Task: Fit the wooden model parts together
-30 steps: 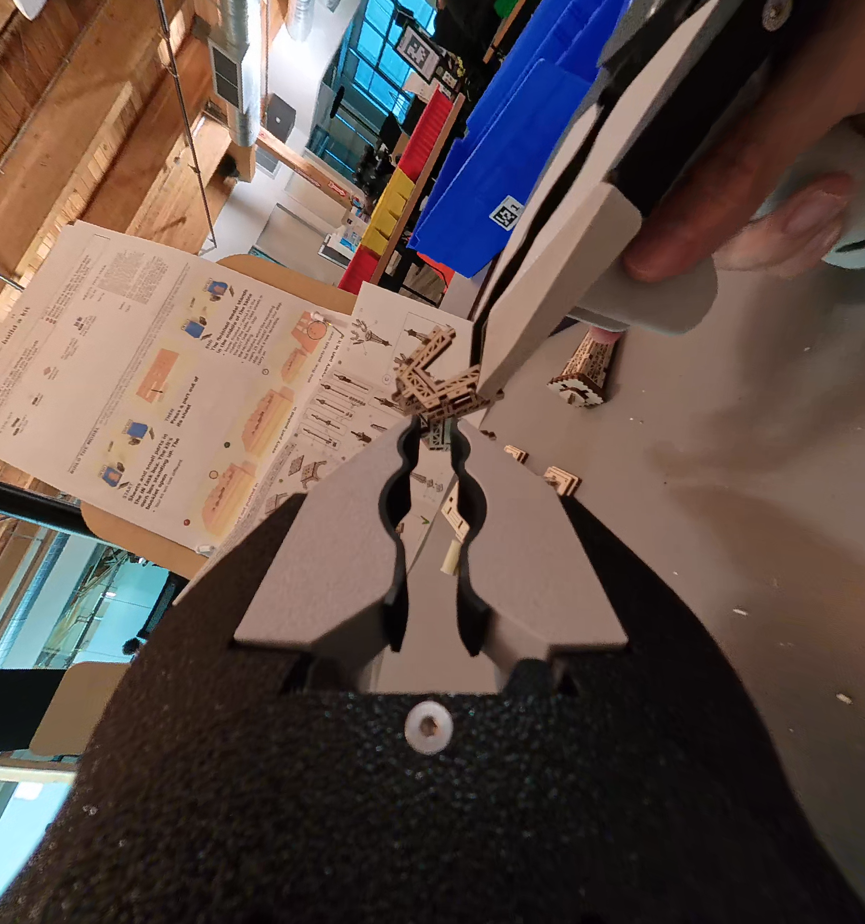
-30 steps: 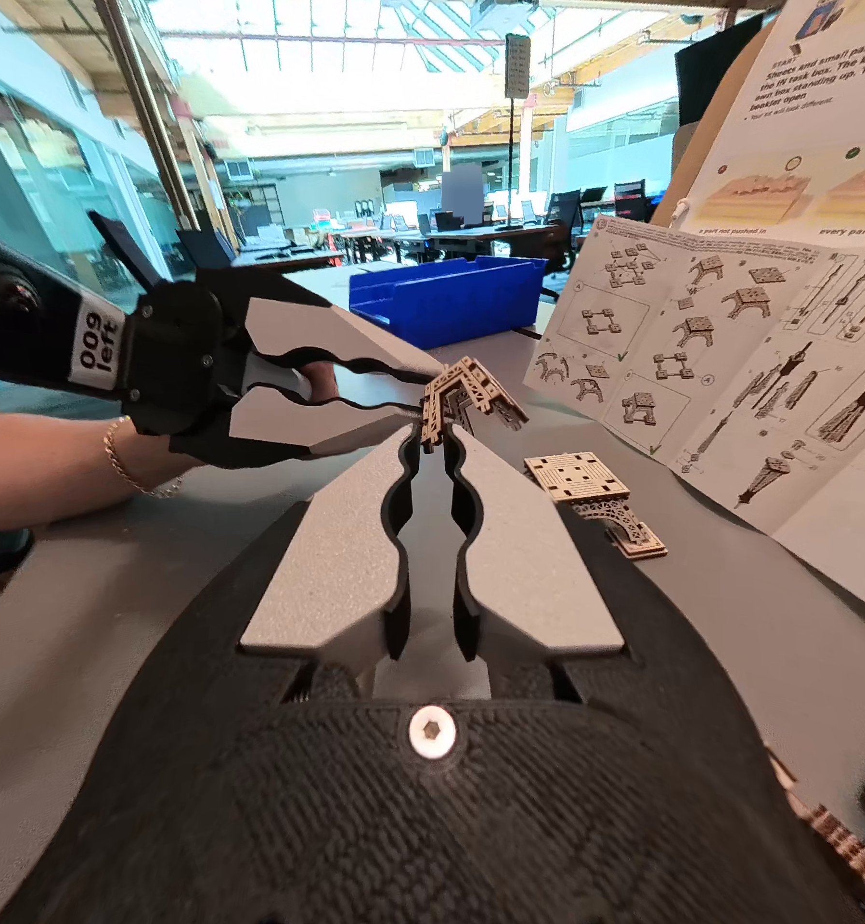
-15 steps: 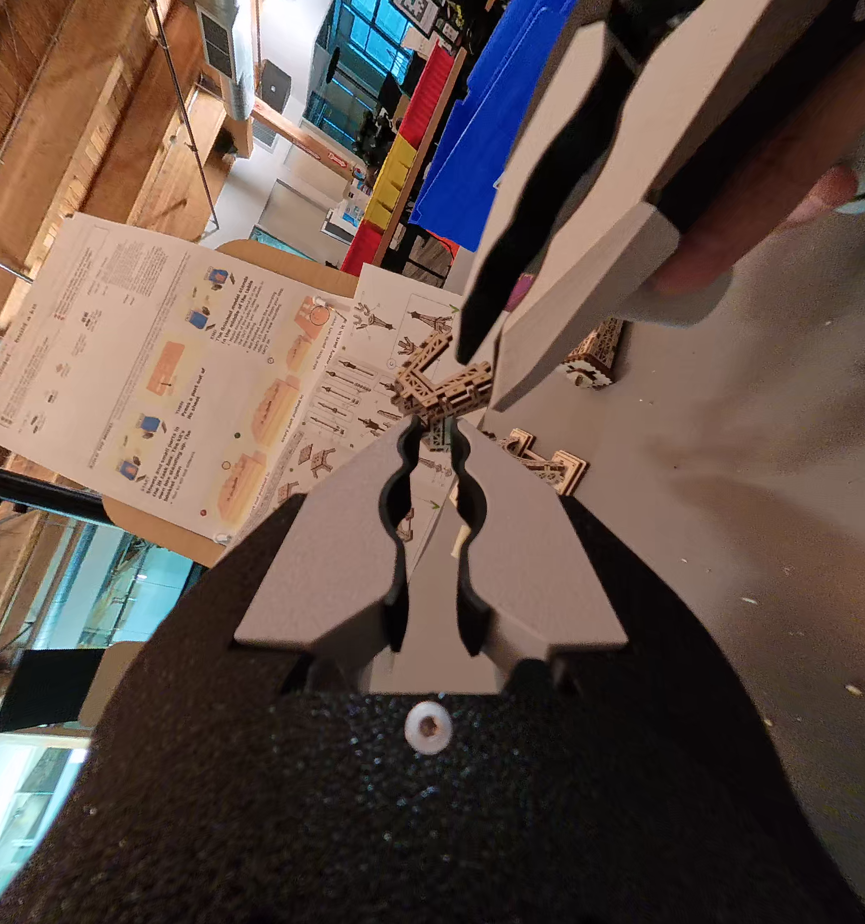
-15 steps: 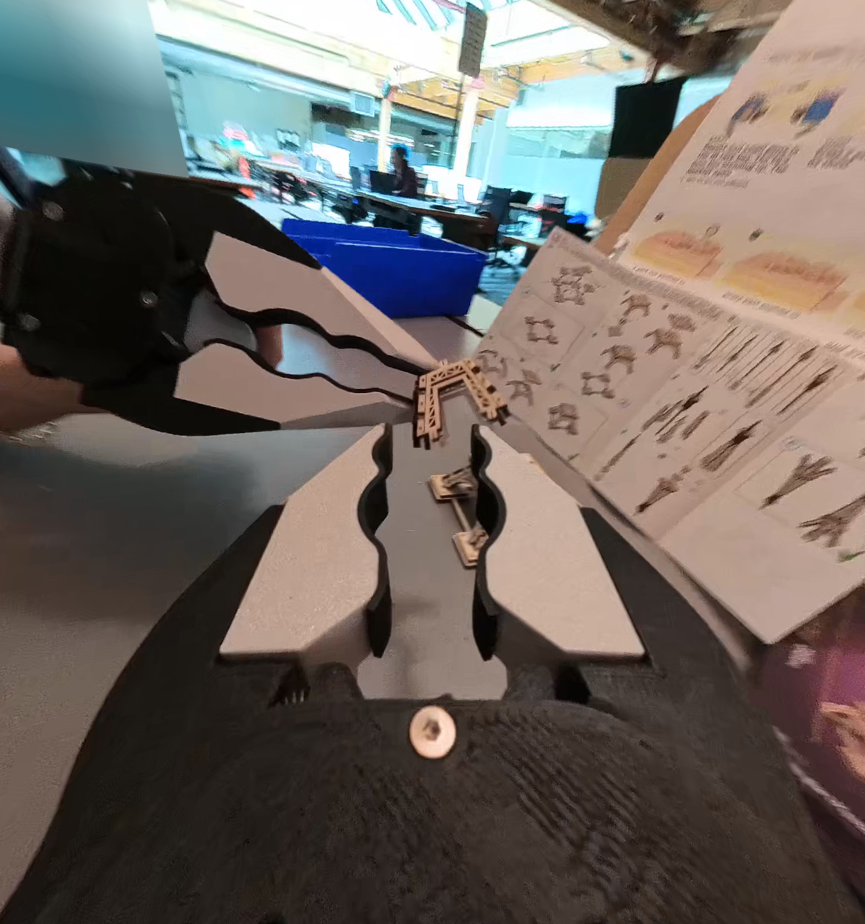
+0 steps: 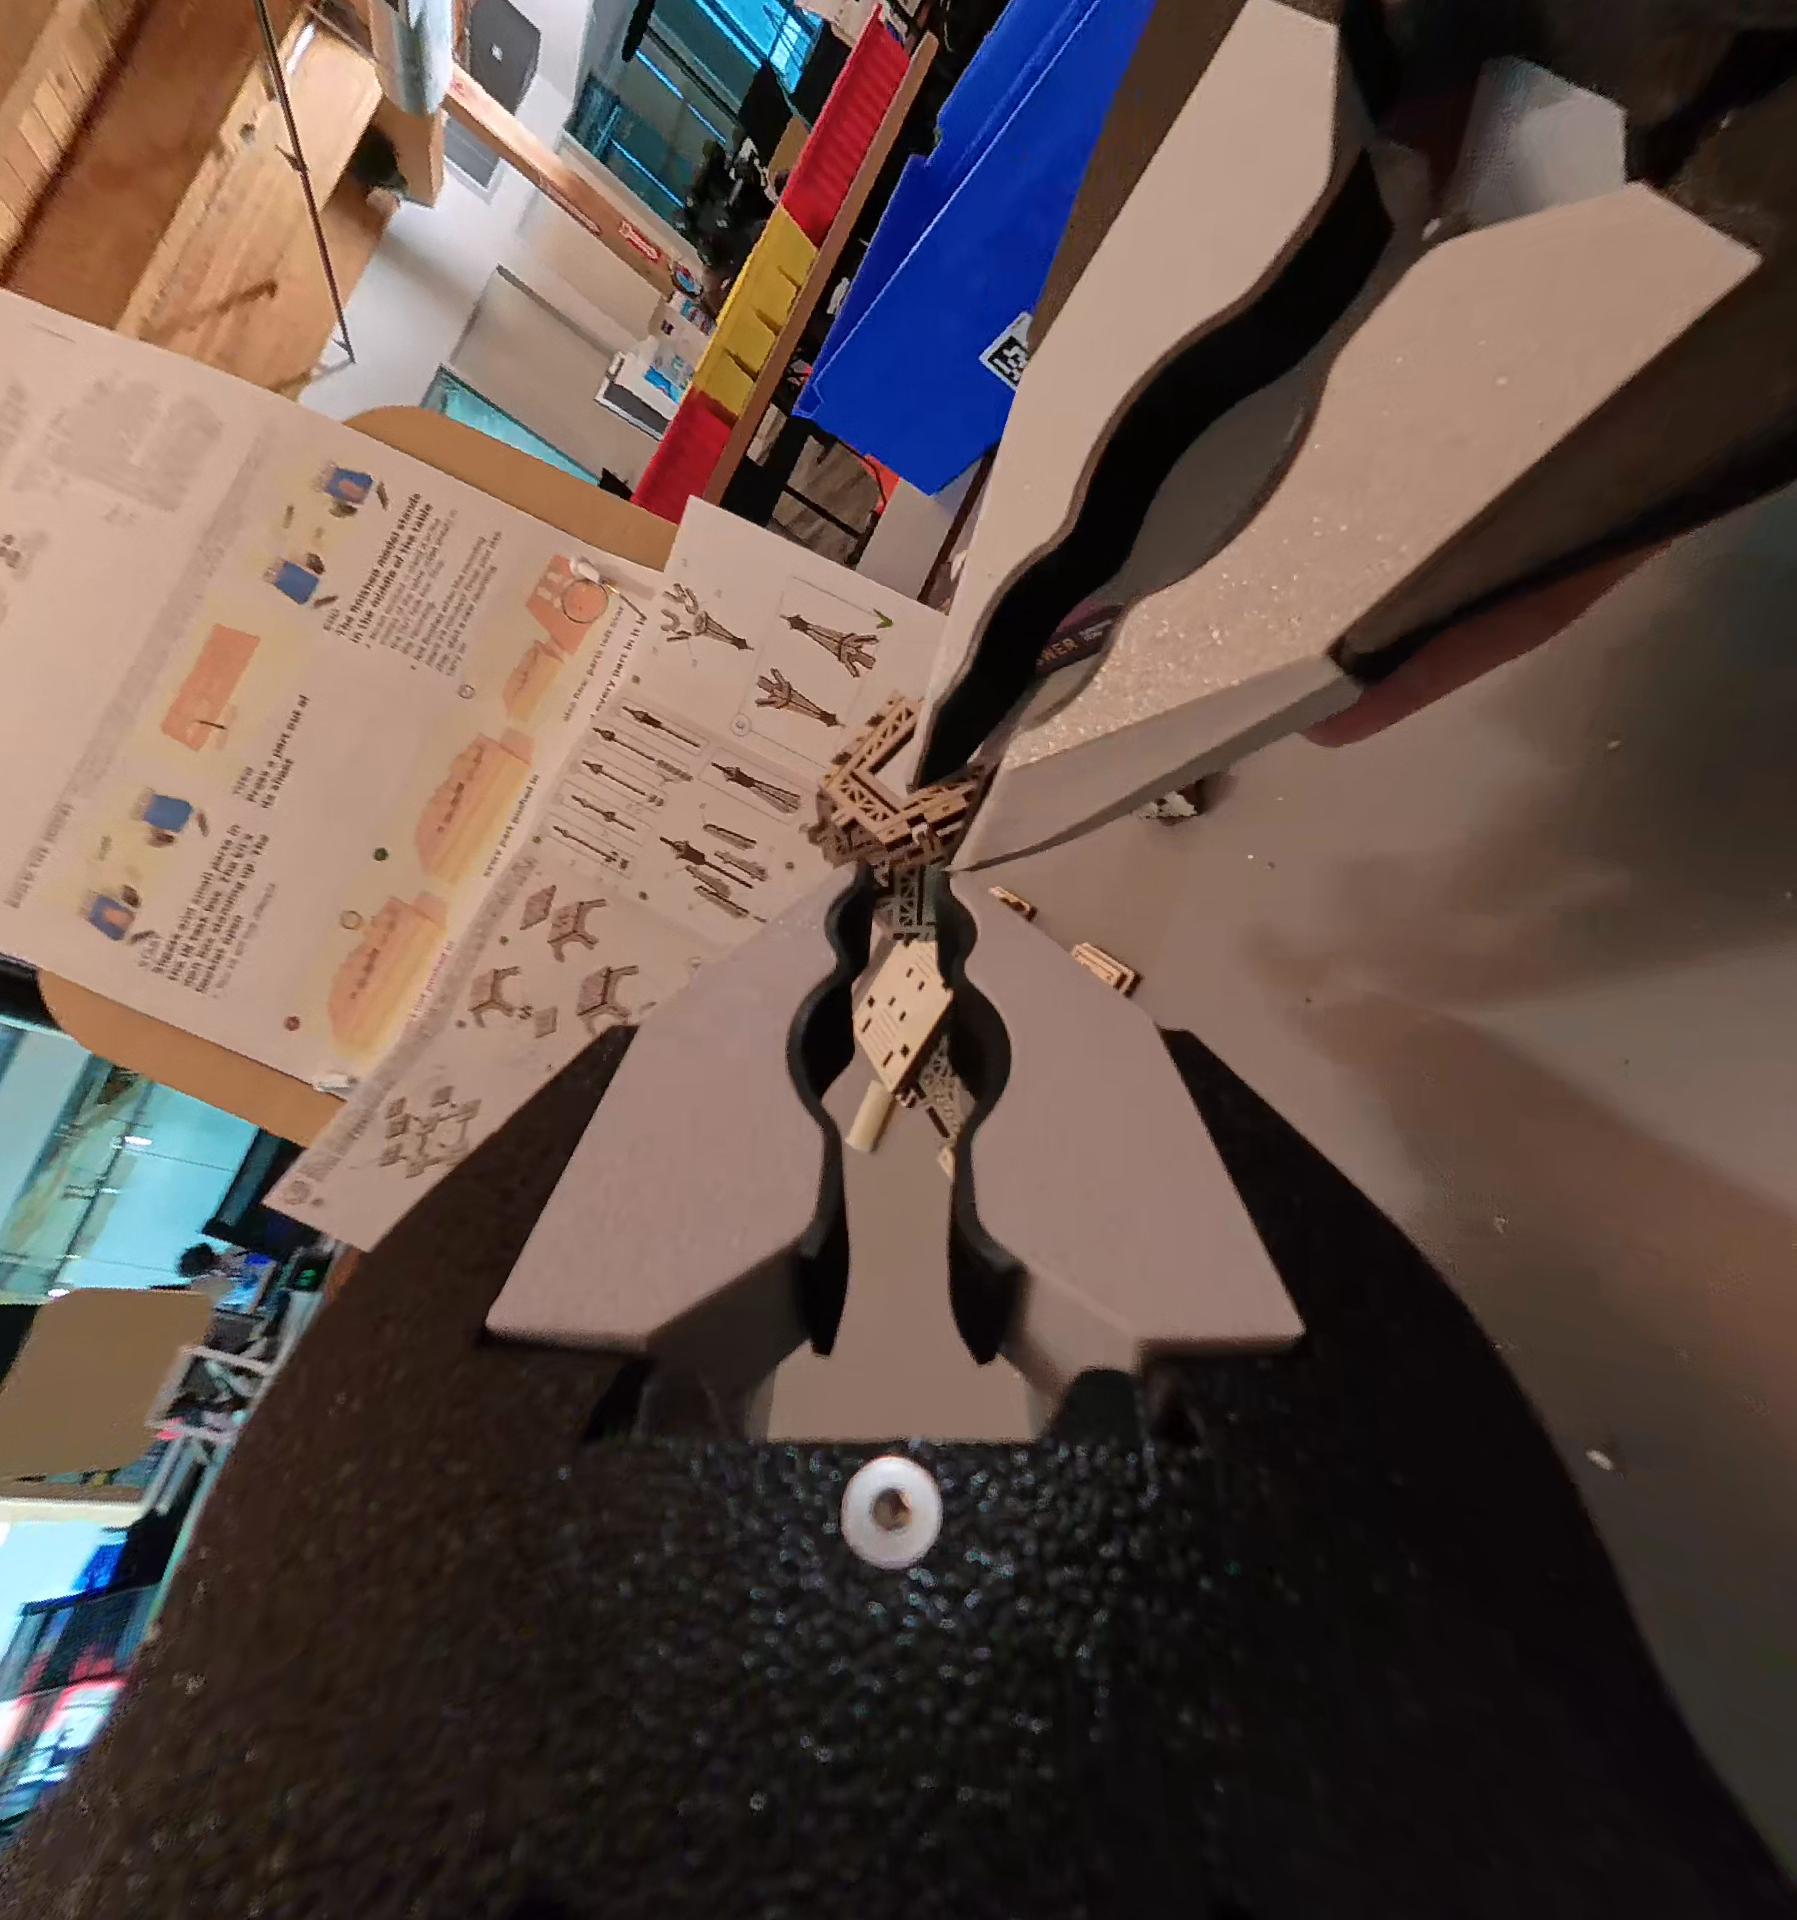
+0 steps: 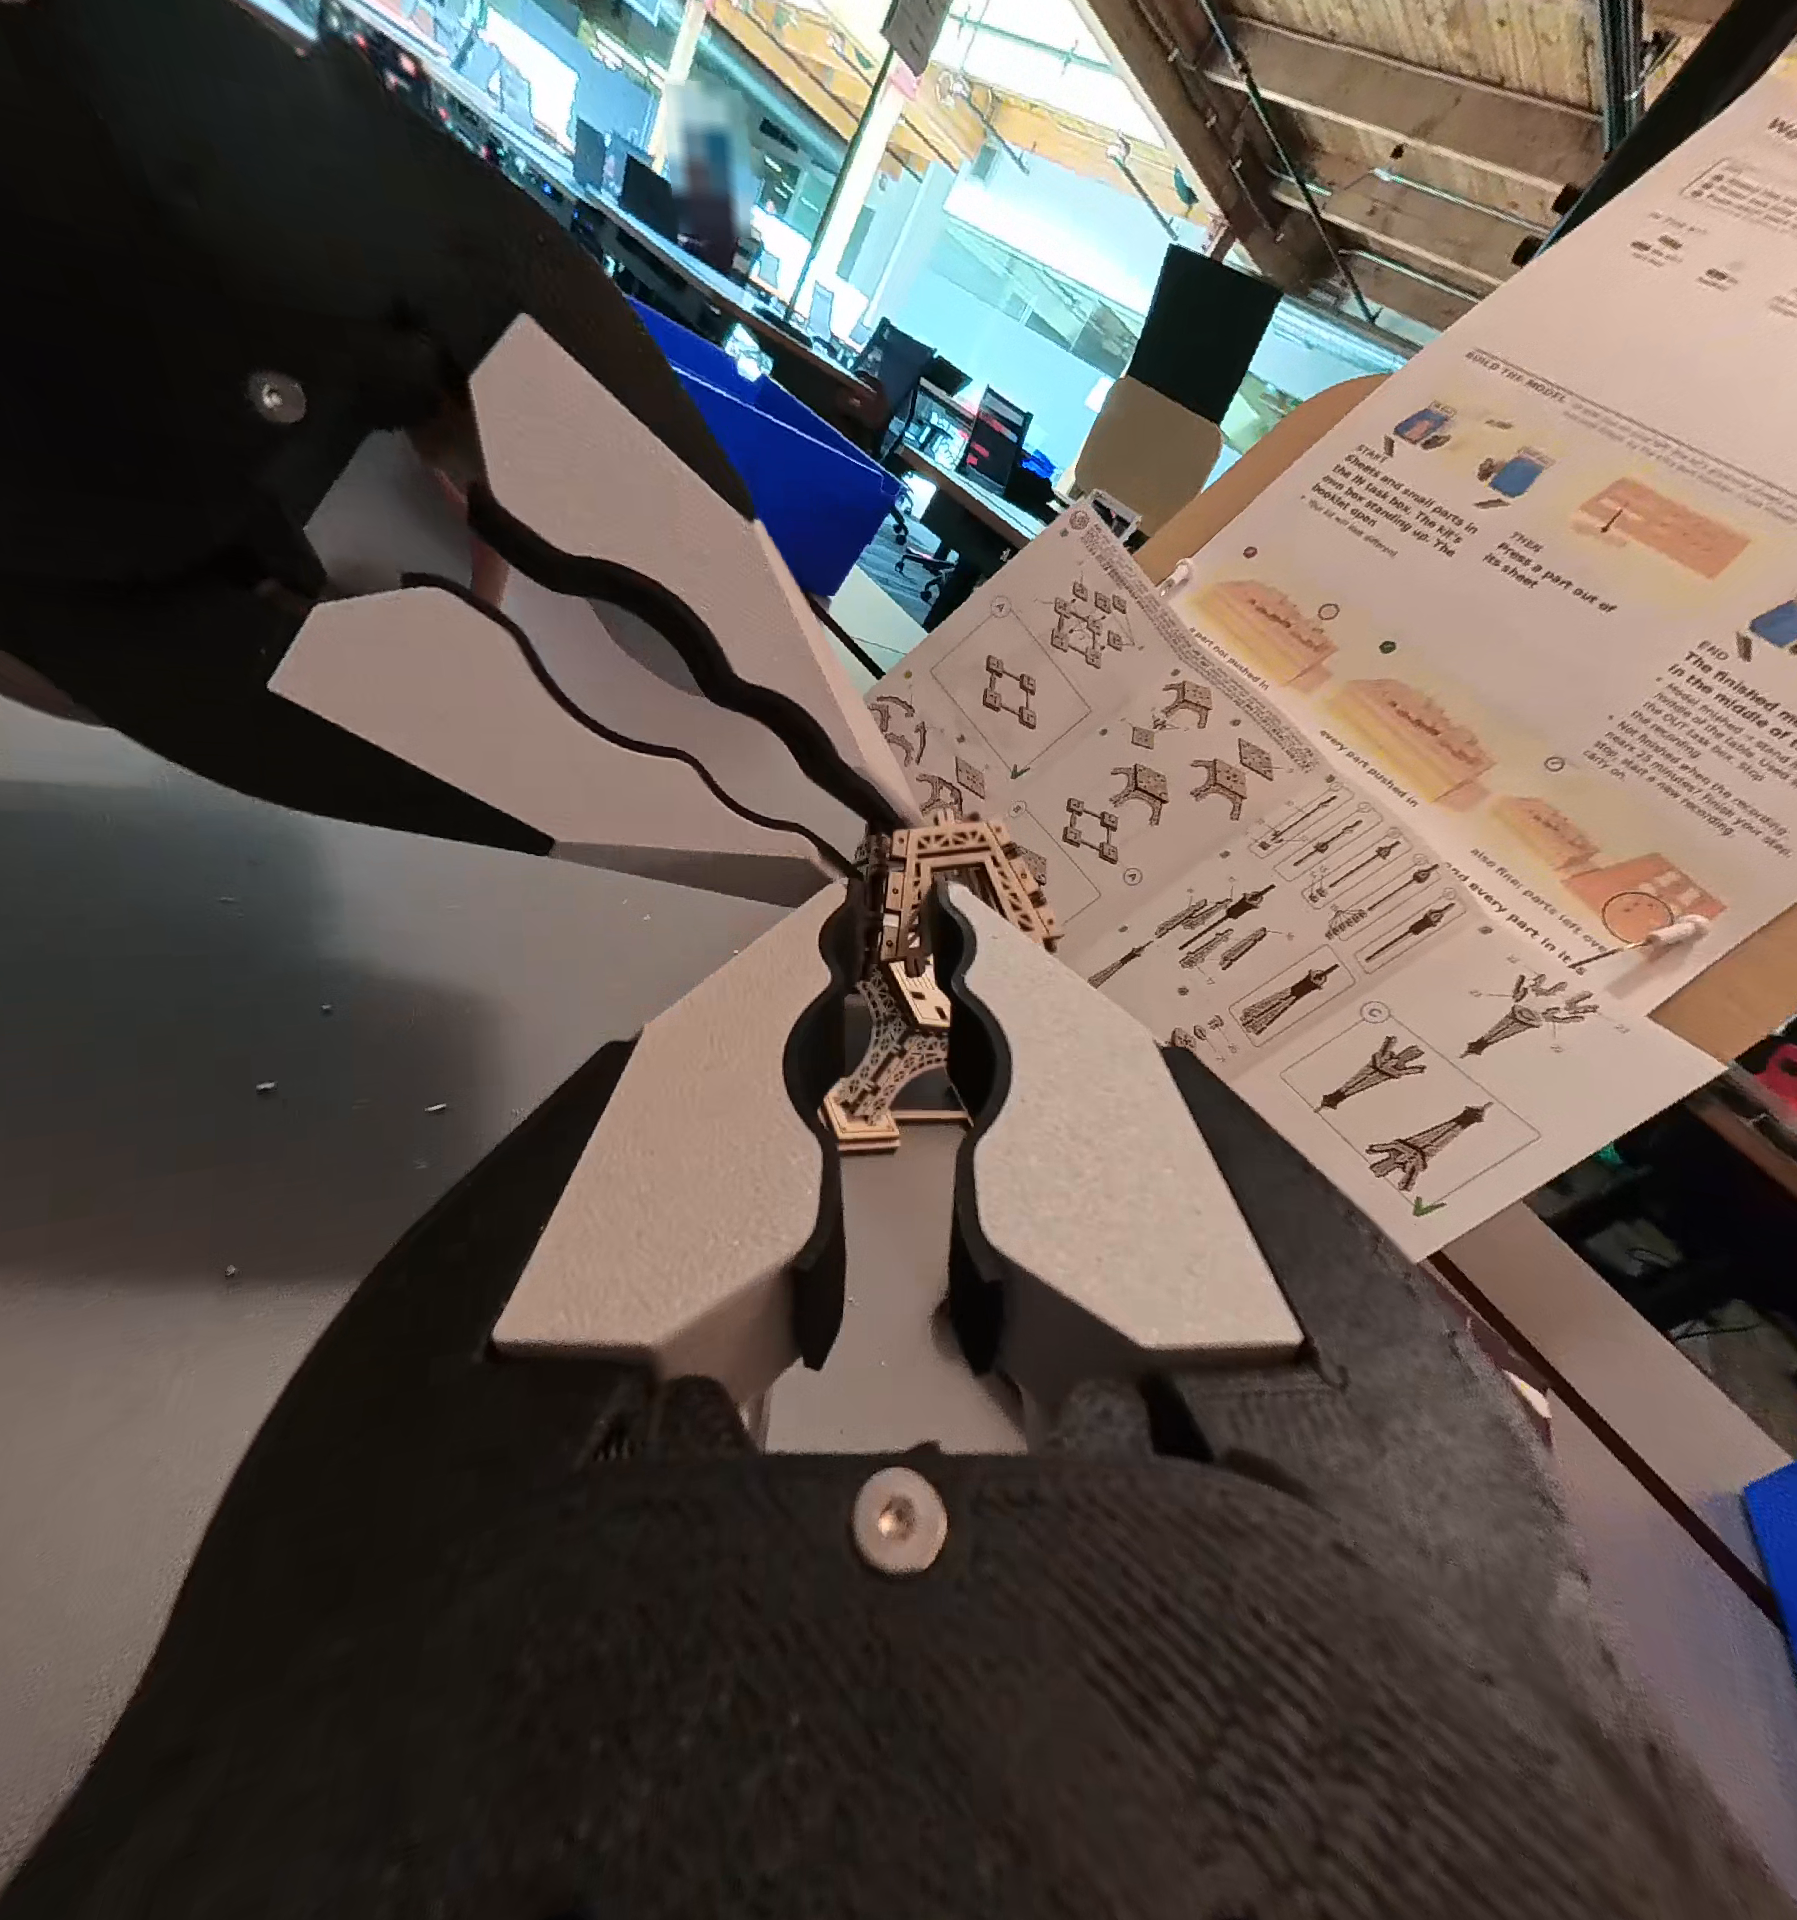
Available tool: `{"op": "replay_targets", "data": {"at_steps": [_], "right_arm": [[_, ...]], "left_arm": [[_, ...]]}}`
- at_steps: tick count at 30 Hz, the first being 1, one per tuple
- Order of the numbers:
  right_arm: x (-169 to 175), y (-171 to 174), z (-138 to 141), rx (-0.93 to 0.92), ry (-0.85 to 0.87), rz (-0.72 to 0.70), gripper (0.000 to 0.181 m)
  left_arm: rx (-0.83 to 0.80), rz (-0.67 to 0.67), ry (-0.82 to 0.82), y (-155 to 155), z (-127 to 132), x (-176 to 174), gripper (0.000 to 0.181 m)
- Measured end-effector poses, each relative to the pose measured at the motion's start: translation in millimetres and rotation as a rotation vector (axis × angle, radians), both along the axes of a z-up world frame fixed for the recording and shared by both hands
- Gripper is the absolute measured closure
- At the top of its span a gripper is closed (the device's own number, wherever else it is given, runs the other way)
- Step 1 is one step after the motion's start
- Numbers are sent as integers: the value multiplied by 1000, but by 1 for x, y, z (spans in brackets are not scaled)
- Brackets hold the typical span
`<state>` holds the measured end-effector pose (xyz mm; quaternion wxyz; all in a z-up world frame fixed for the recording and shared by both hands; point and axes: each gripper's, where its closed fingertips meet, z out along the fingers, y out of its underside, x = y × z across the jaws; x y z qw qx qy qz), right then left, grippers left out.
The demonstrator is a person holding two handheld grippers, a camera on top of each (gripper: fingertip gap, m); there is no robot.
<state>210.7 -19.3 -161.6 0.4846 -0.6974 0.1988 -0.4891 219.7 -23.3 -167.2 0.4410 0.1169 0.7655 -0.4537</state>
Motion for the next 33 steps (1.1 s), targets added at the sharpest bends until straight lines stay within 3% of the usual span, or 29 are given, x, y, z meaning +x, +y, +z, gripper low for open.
{"op": "replay_targets", "data": {"at_steps": [6,12,16,23,28,33], "right_arm": [[0,0,-3,-34,-3,19,171],[-7,0,-1,-122,-49,135,168],[-3,-15,-4,-310,-130,77,169],[-4,-4,-7,-550,-291,15,163],[-6,-1,-7,-582,-327,22,179],[-7,-1,-6,-566,-307,30,179]], "left_arm": [[-13,-17,97,-1,-6,1,172],[-21,-4,161,5,-10,11,172],[-35,-62,275,7,-15,10,172],[-58,-164,453,4,-19,-3,172],[-60,-189,476,3,-18,-7,172],[-49,-171,454,2,-19,-6,172]]}}
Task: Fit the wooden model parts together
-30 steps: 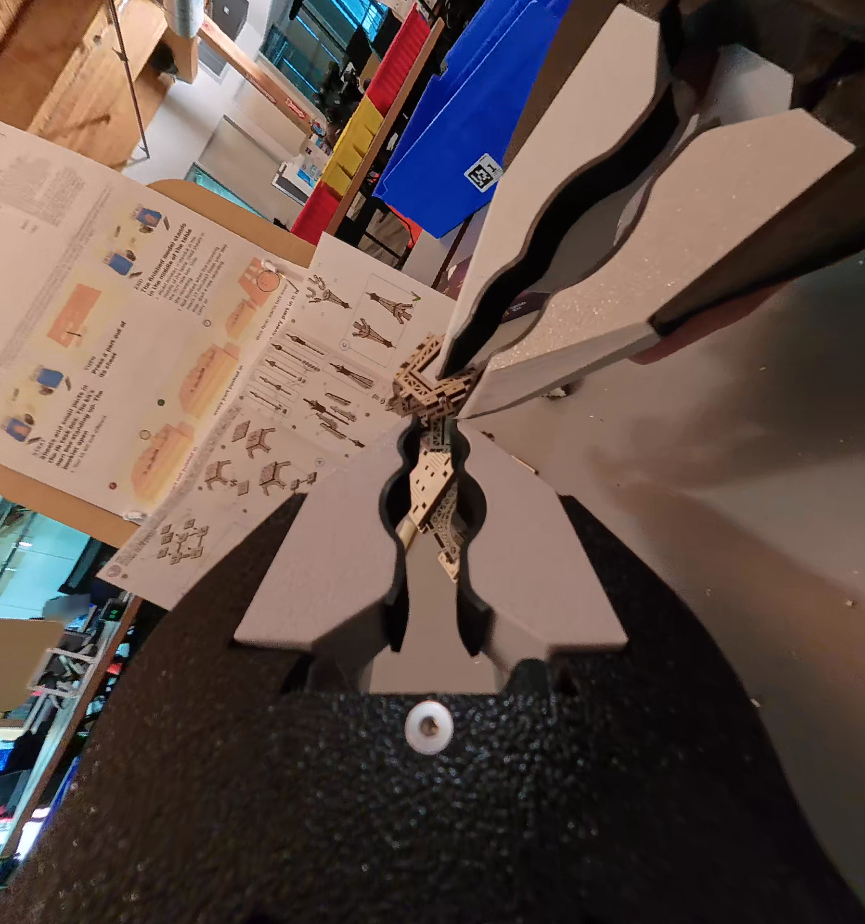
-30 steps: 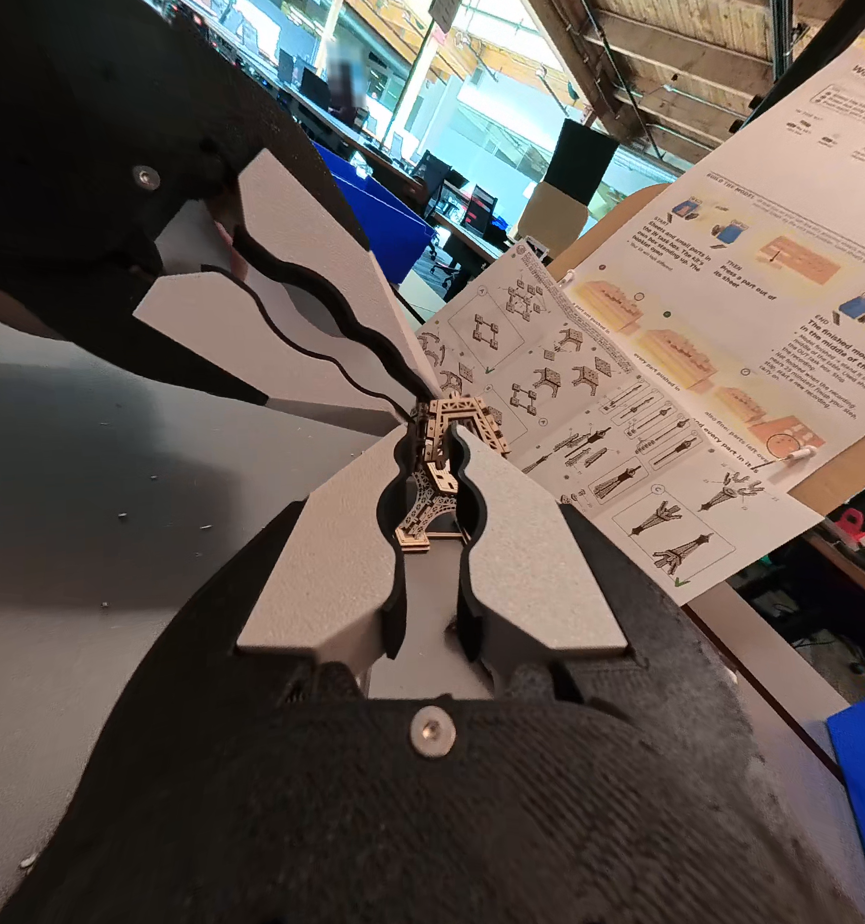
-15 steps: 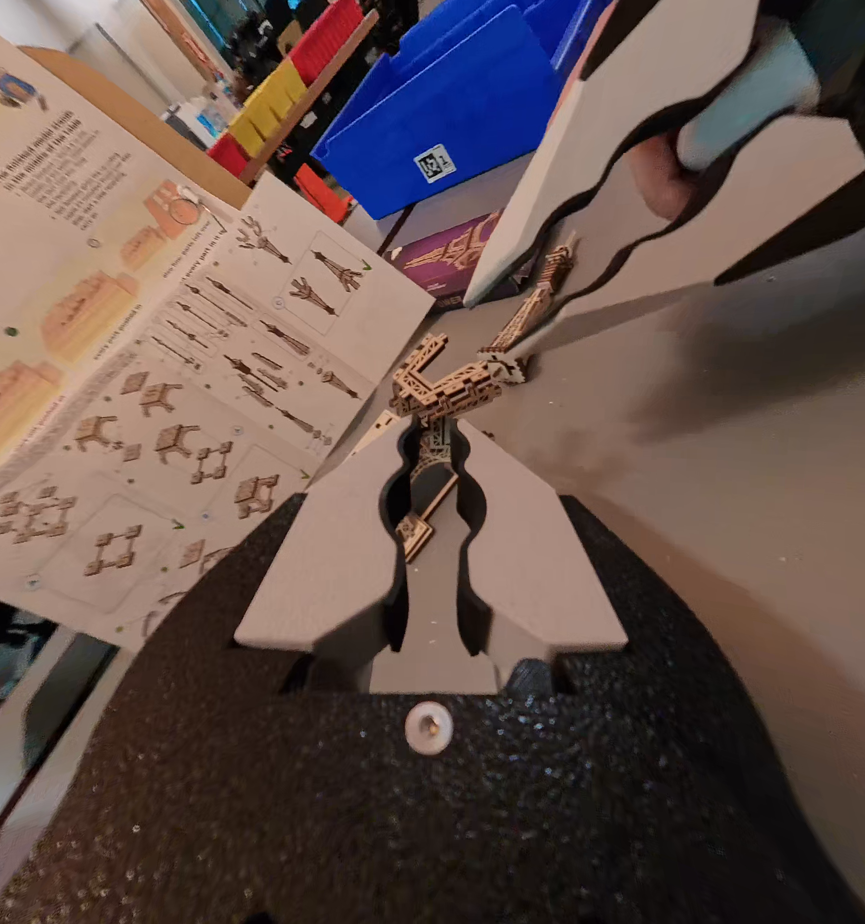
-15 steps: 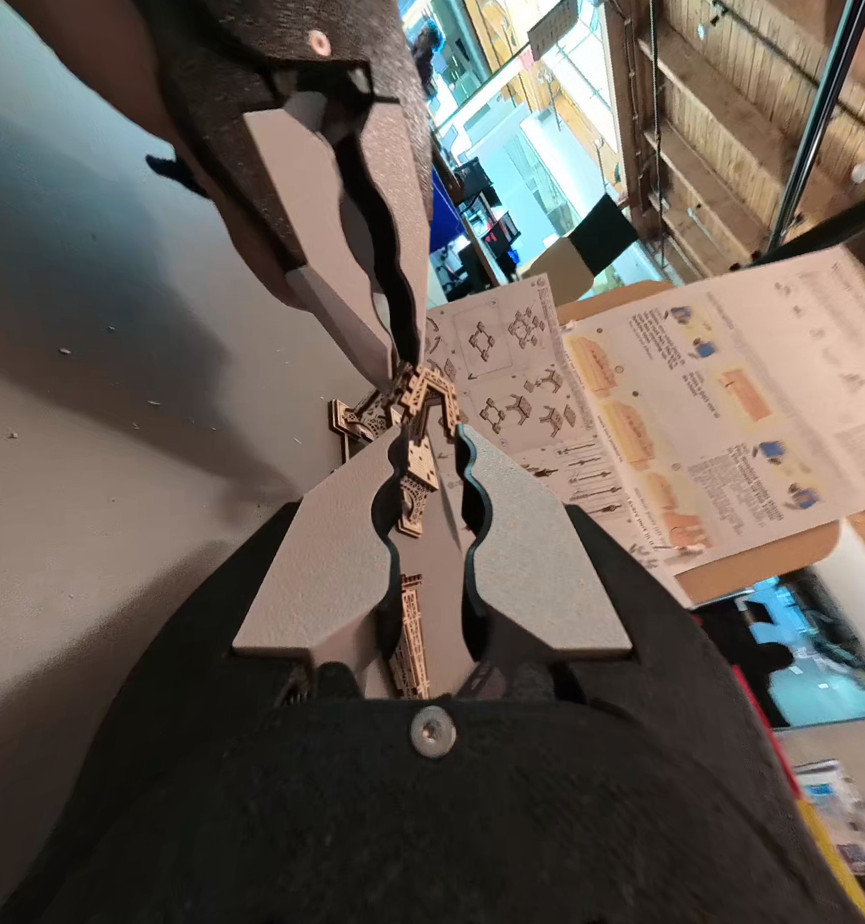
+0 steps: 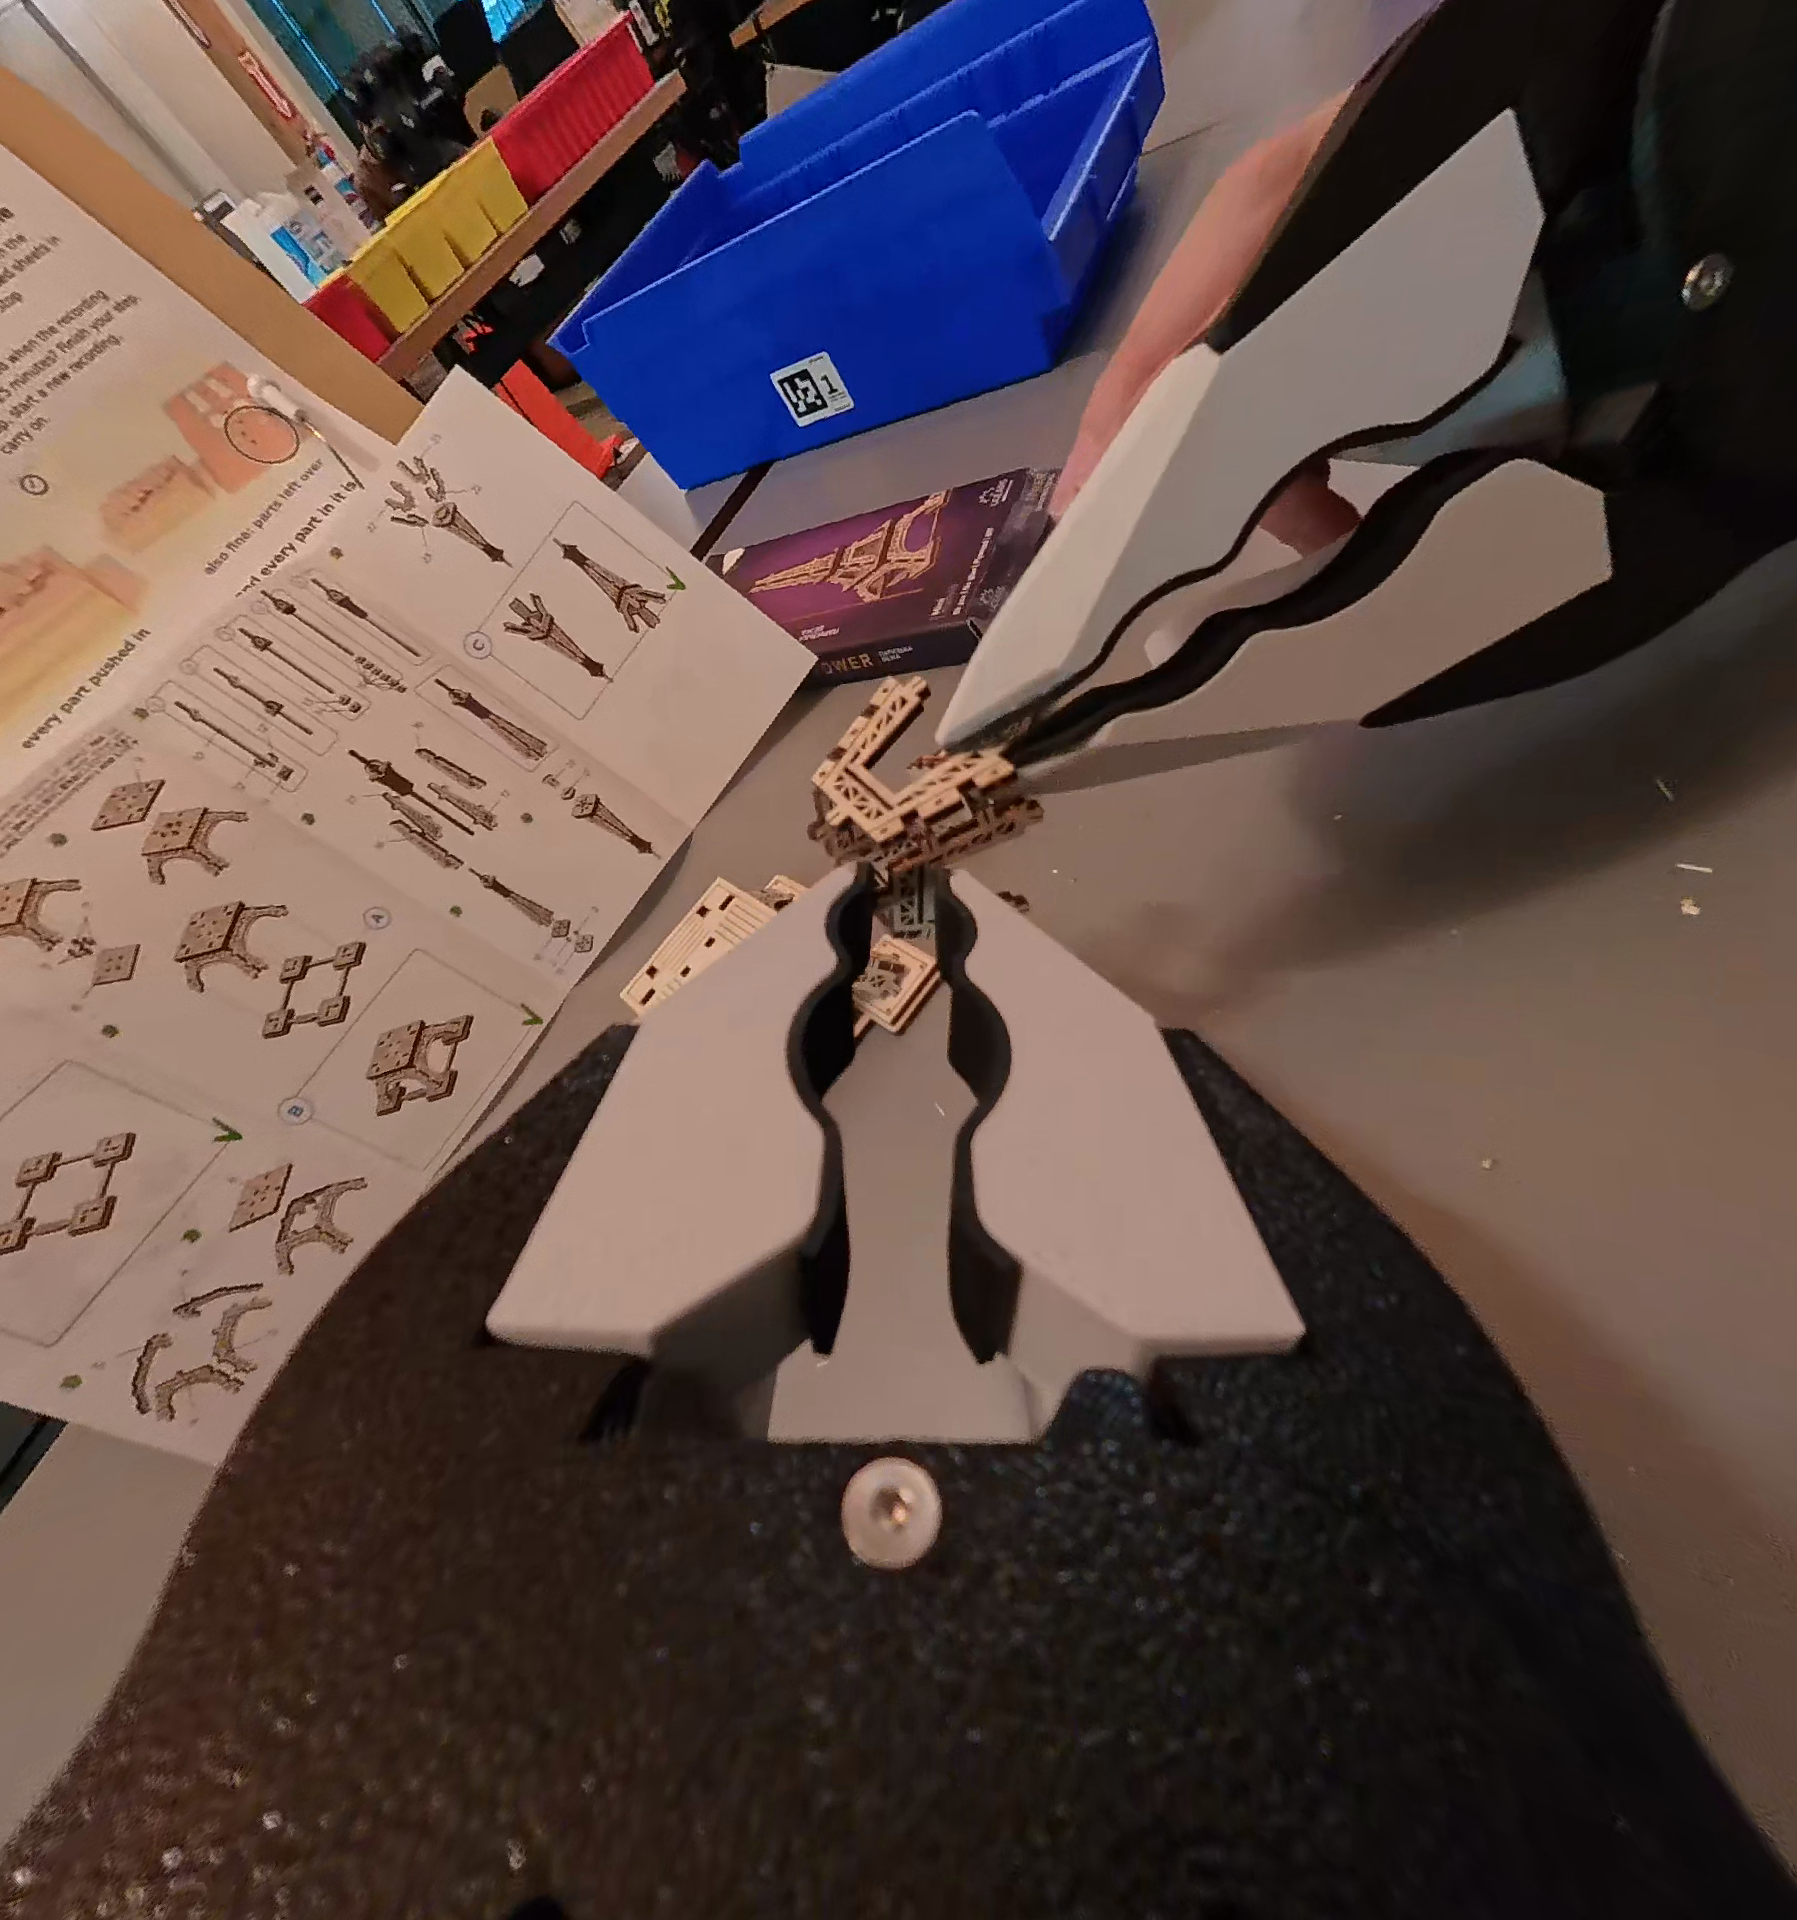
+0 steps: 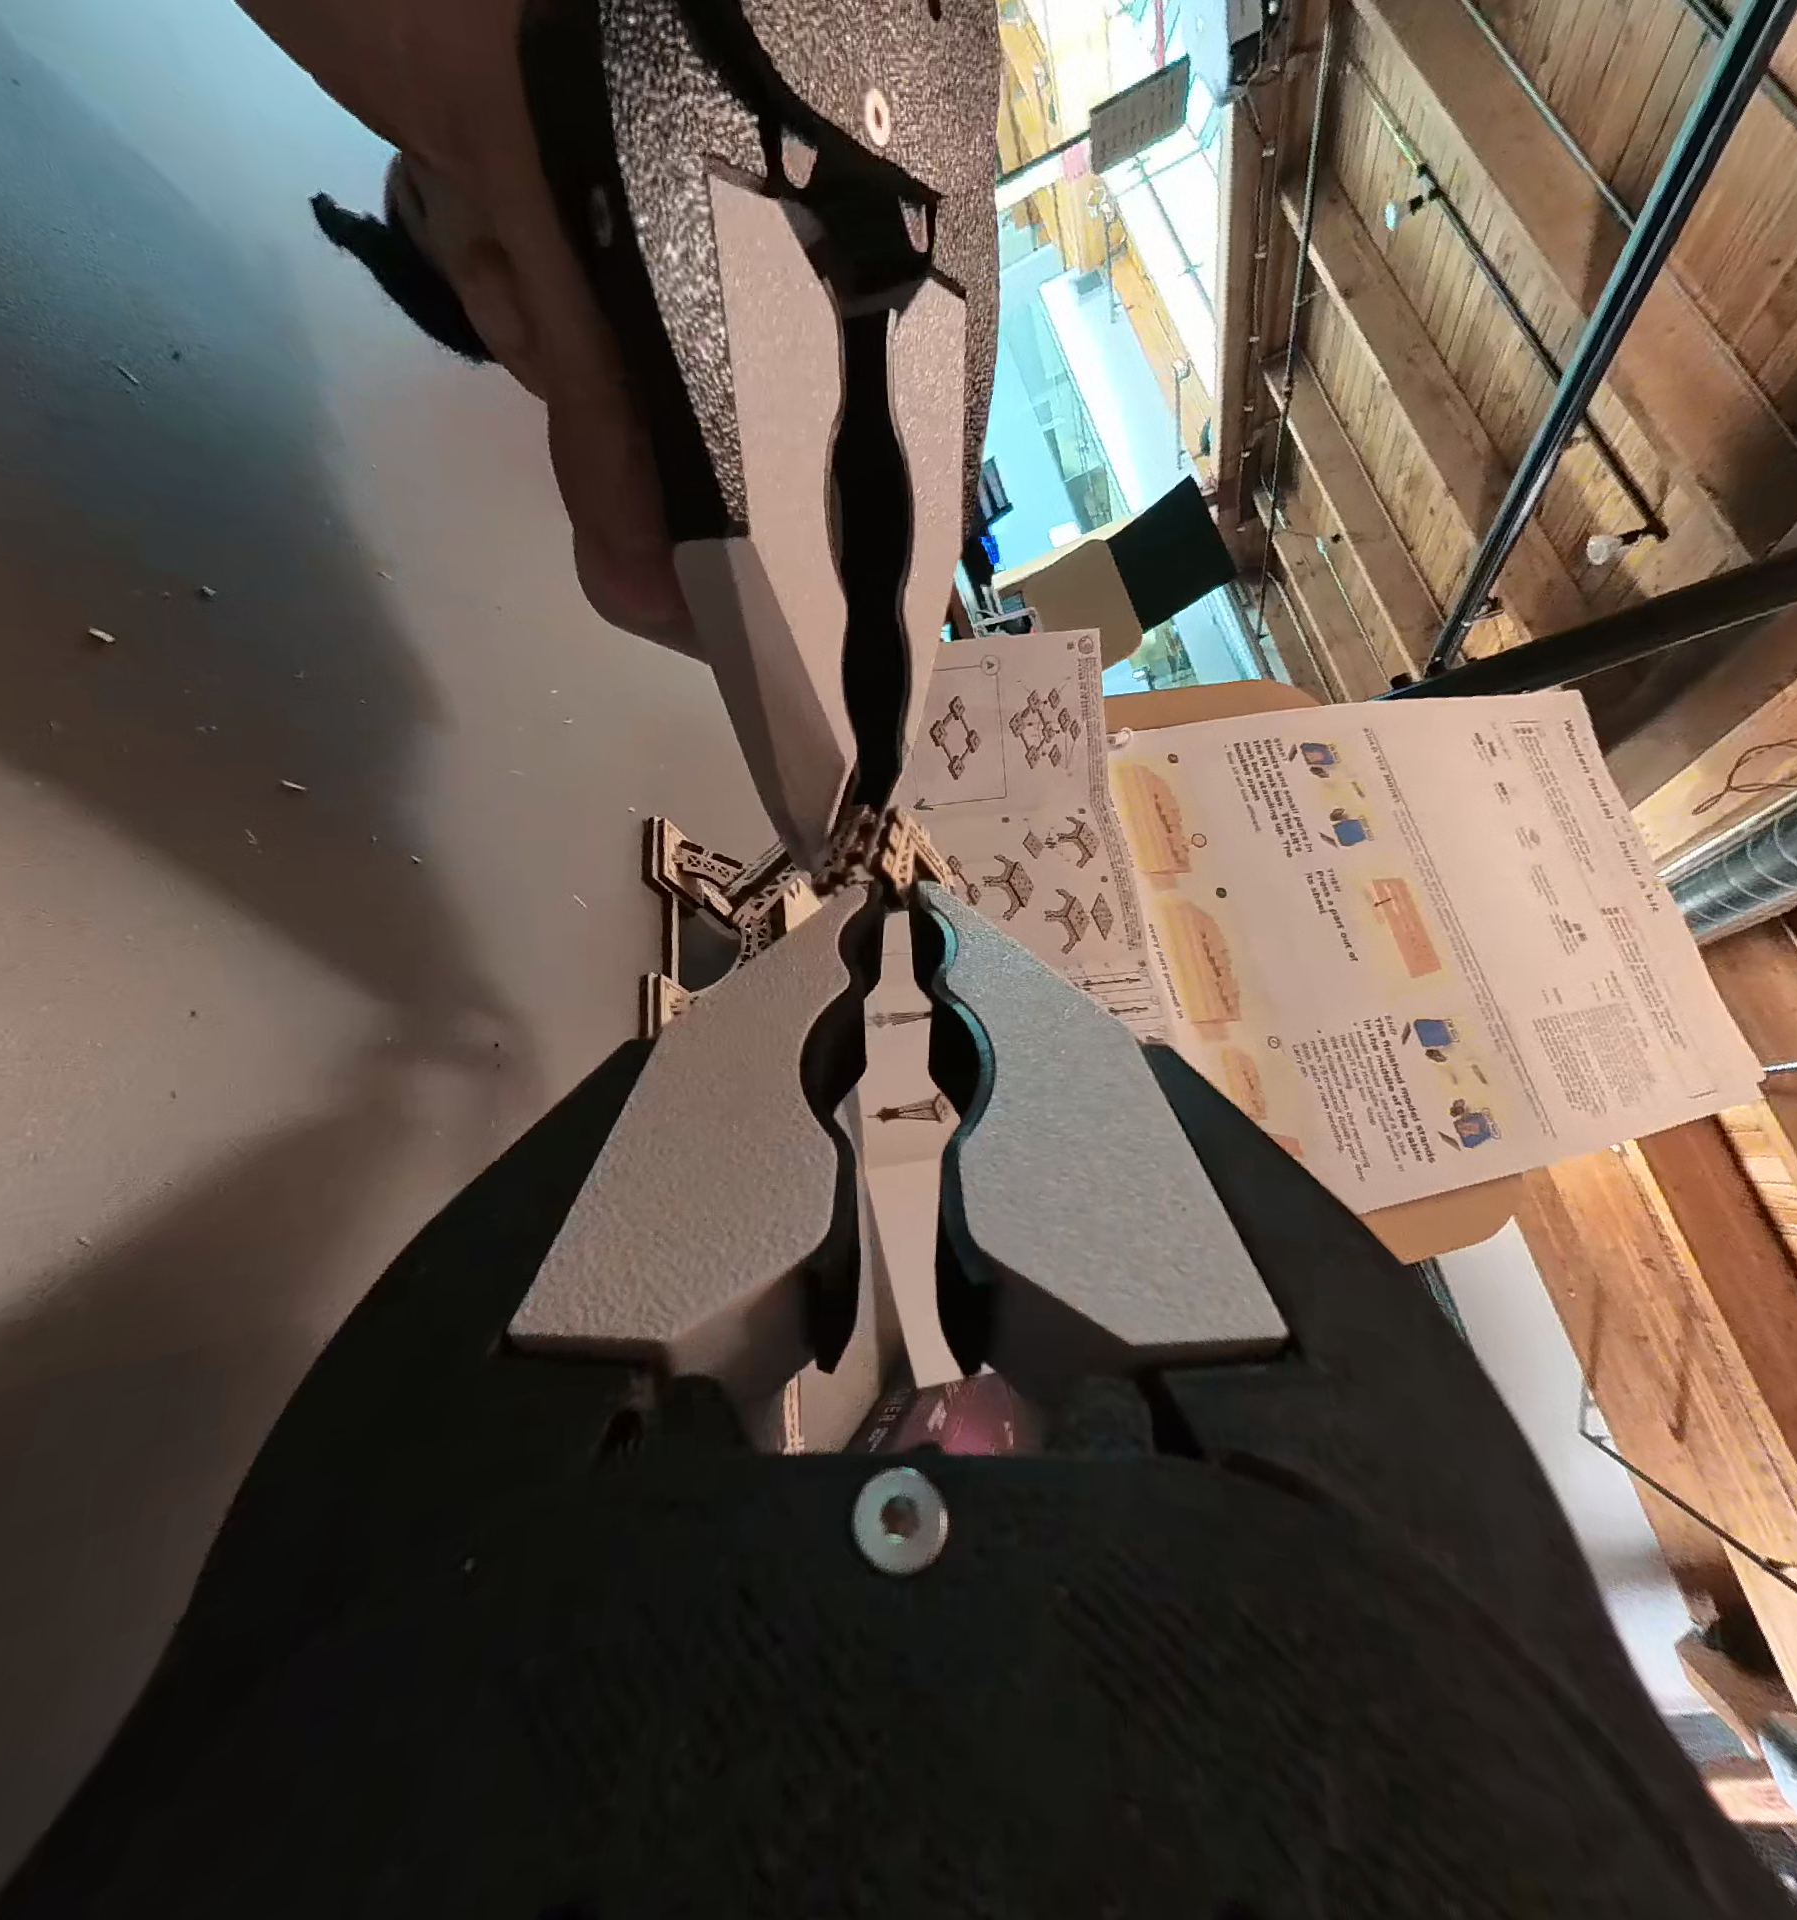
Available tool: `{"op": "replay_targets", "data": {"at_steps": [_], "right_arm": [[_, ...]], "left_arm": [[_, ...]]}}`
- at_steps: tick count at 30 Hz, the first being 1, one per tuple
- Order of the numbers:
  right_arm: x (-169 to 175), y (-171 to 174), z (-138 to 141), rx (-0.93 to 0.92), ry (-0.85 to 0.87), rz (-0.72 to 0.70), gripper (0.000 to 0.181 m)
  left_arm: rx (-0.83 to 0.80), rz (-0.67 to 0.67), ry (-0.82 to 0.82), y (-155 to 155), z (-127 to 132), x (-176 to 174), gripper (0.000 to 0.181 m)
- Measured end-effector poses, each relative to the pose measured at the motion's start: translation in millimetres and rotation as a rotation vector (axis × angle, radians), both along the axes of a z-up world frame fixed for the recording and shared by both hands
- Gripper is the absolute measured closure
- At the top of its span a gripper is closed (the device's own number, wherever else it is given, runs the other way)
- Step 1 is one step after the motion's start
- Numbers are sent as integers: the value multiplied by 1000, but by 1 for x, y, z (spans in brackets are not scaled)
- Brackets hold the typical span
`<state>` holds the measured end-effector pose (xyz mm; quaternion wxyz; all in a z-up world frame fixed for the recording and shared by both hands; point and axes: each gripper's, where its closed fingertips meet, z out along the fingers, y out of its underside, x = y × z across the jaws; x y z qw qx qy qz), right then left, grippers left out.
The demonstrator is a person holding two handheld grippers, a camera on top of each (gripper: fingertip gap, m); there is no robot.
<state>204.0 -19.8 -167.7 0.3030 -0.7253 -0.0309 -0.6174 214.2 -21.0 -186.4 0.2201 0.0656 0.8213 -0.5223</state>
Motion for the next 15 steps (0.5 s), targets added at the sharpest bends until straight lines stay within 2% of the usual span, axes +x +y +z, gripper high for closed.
{"op": "replay_targets", "data": {"at_steps": [8,15], "right_arm": [[-1,1,-8,-57,36,8,178],[1,1,-10,-156,0,-31,178]], "left_arm": [[26,25,-28,0,-4,3,172],[42,33,-72,1,-4,5,172]]}}
